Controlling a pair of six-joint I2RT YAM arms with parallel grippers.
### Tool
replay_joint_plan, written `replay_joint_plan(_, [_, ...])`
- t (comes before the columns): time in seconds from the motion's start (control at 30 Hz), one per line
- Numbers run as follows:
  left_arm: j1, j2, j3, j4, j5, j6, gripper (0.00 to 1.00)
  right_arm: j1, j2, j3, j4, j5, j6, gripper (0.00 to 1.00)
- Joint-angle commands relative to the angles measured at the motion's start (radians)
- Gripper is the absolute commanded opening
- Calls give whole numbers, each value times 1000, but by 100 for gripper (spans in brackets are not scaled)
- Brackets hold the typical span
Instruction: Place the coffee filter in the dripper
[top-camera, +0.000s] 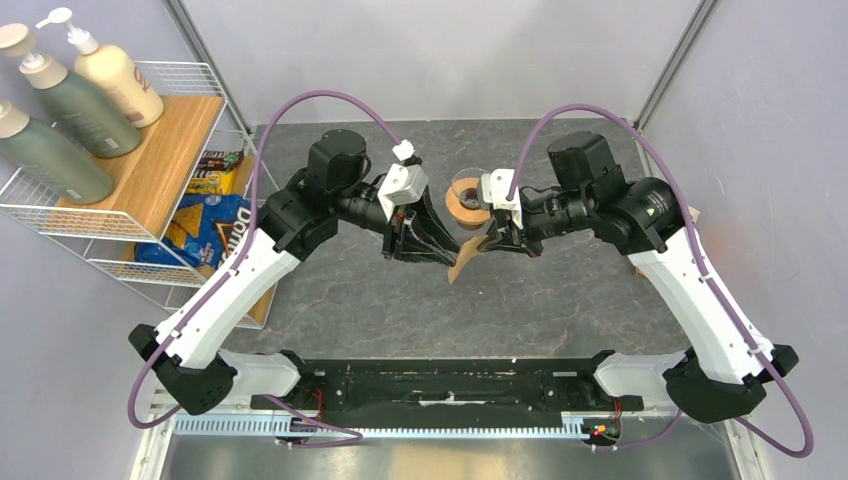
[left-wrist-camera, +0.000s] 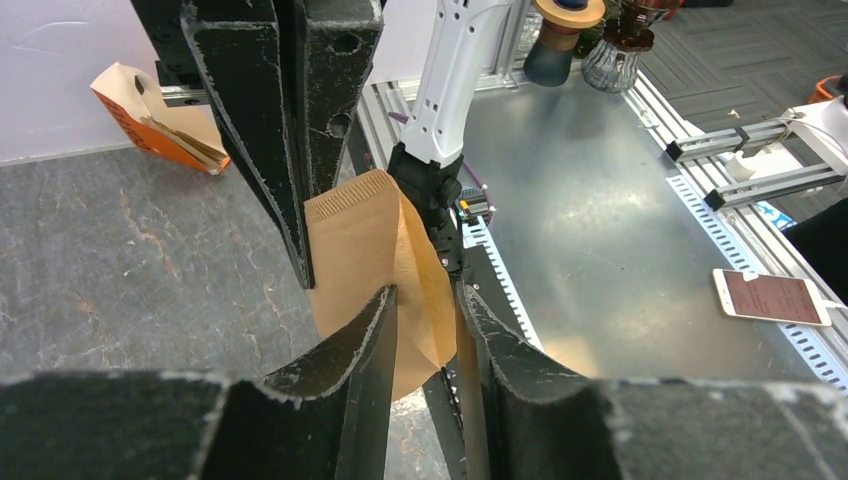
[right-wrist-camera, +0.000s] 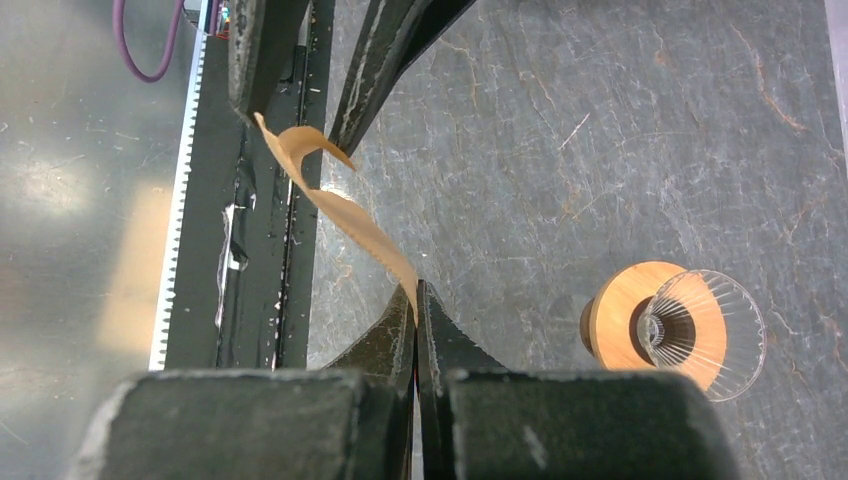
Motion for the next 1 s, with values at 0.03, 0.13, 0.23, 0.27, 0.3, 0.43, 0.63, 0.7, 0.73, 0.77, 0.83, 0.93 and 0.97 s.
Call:
replay_joint_plan(0.03, [-19, -4, -18, 69, 7, -47, 35, 5, -3, -7, 51, 13, 46, 0])
replay_joint_plan(0.13, [-20, -12, -22, 69, -5, -60, 34, 4, -8, -8, 51, 13, 40, 0])
replay_joint_plan(0.23, [2, -29, -22, 69, -20, -94, 35, 5, -26, -24, 54, 19, 16, 0])
replay_joint_plan(0.27, [16, -40, -26, 67, -20, -100, 35, 5, -37, -34, 46, 23, 7, 0])
replay_joint_plan(0.3, [28, -50, -30, 67, -18, -107, 36, 5, -45, -41, 46, 28, 2, 0])
replay_joint_plan(0.43, [79, -91, -23, 31, -15, -103, 36, 5, -62, -49, 13, 28, -38, 0])
replay_joint_plan(0.63, [99, -112, -10, -83, -22, 6, 37, 5, -63, -62, 6, 4, -74, 0])
replay_joint_plan(0.7, [97, -106, -9, -85, -33, 15, 36, 5, -54, -53, 6, -5, -75, 0])
replay_joint_plan(0.73, [97, -101, -7, -85, -36, 17, 36, 5, -49, -49, 5, -9, -75, 0])
replay_joint_plan(0.77, [96, -97, -4, -85, -40, 21, 36, 6, -46, -45, 6, -12, -76, 0])
replay_joint_plan(0.83, [88, -86, 4, -79, -60, 17, 37, 5, -41, -40, 2, -19, -78, 0])
replay_joint_plan(0.93, [81, -81, 8, -57, -74, 5, 37, 6, -36, -34, -4, -25, -83, 0])
replay_joint_plan(0.97, [81, -81, 5, -47, -78, 0, 37, 6, -36, -34, -6, -26, -84, 0])
